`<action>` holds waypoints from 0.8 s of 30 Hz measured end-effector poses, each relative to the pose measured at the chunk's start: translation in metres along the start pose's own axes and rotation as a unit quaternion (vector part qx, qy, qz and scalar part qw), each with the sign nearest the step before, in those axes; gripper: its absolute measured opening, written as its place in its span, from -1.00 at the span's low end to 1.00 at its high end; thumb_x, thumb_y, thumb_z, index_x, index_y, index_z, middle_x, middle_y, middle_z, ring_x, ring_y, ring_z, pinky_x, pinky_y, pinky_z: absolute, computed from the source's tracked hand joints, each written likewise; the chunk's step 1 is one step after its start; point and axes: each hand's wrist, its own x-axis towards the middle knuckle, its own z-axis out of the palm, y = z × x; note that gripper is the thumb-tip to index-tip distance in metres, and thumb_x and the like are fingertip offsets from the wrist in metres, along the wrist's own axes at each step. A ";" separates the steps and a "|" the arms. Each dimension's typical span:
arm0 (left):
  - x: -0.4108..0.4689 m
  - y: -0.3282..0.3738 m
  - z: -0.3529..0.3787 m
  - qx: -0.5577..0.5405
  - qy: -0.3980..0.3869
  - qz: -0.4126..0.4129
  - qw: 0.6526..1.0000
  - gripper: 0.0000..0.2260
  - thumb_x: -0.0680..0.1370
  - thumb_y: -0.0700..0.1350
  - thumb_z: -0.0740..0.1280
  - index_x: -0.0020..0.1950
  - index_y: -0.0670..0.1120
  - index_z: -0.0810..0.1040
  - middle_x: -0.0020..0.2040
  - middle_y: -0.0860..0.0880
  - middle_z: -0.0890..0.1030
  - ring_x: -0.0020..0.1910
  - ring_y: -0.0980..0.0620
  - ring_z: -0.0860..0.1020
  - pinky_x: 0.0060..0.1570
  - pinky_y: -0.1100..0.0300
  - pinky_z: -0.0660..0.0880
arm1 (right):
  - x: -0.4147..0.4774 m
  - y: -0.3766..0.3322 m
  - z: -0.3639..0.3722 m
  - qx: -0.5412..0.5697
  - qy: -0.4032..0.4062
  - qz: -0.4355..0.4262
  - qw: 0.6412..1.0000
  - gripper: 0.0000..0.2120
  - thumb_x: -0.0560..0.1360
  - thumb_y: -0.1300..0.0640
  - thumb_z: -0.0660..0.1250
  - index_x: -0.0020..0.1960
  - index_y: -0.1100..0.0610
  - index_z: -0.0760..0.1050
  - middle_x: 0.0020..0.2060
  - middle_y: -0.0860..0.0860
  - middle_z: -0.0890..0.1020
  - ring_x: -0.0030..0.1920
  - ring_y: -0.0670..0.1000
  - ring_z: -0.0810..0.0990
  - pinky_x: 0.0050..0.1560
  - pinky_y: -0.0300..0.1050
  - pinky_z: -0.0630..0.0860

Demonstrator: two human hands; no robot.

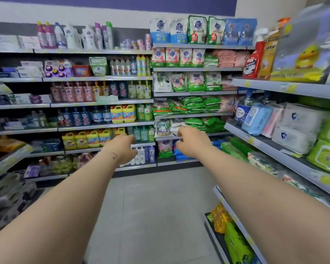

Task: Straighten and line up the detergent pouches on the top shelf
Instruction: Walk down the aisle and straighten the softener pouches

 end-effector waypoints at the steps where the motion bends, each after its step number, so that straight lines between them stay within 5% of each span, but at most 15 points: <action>1: 0.019 0.003 0.006 0.000 -0.006 0.007 1.000 -0.64 0.57 0.01 0.23 0.36 -0.01 0.38 0.32 -0.05 0.42 0.16 -0.06 0.48 0.12 0.00 0.48 | 0.013 0.006 0.006 -0.001 0.001 0.001 1.000 -0.73 0.51 0.10 0.21 0.17 0.13 0.46 0.12 0.10 0.54 0.07 0.16 0.53 0.05 0.04 0.50; 13: 0.235 0.025 0.081 0.011 -0.052 0.042 0.998 -0.64 0.58 0.02 0.22 0.37 0.02 0.36 0.32 -0.02 0.40 0.24 -0.06 0.44 0.12 0.02 0.45 | 0.197 0.110 0.086 -0.013 -0.012 0.047 0.999 -0.77 0.52 0.10 0.24 0.14 0.15 0.48 0.11 0.09 0.54 0.06 0.15 0.53 0.05 0.03 0.42; 20: 0.390 0.050 0.090 -0.017 -0.050 0.037 0.998 -0.66 0.58 -0.01 0.21 0.36 0.00 0.36 0.30 -0.05 0.40 0.00 -0.06 0.53 -0.01 0.04 0.52 | 0.341 0.184 0.102 -0.032 -0.007 0.051 0.998 -0.71 0.54 0.09 0.22 0.23 0.13 0.45 0.16 0.10 0.53 0.11 0.16 0.52 0.07 0.02 0.46; 24: 0.462 0.059 0.101 -0.013 -0.027 0.029 0.999 -0.66 0.58 -0.01 0.21 0.36 0.02 0.37 0.35 -0.02 0.37 0.06 -0.05 0.55 -0.02 0.06 0.50 | 0.408 0.226 0.117 -0.033 0.003 0.072 0.997 -0.74 0.55 0.08 0.21 0.20 0.14 0.46 0.12 0.11 0.56 0.08 0.16 0.53 0.03 -0.01 0.43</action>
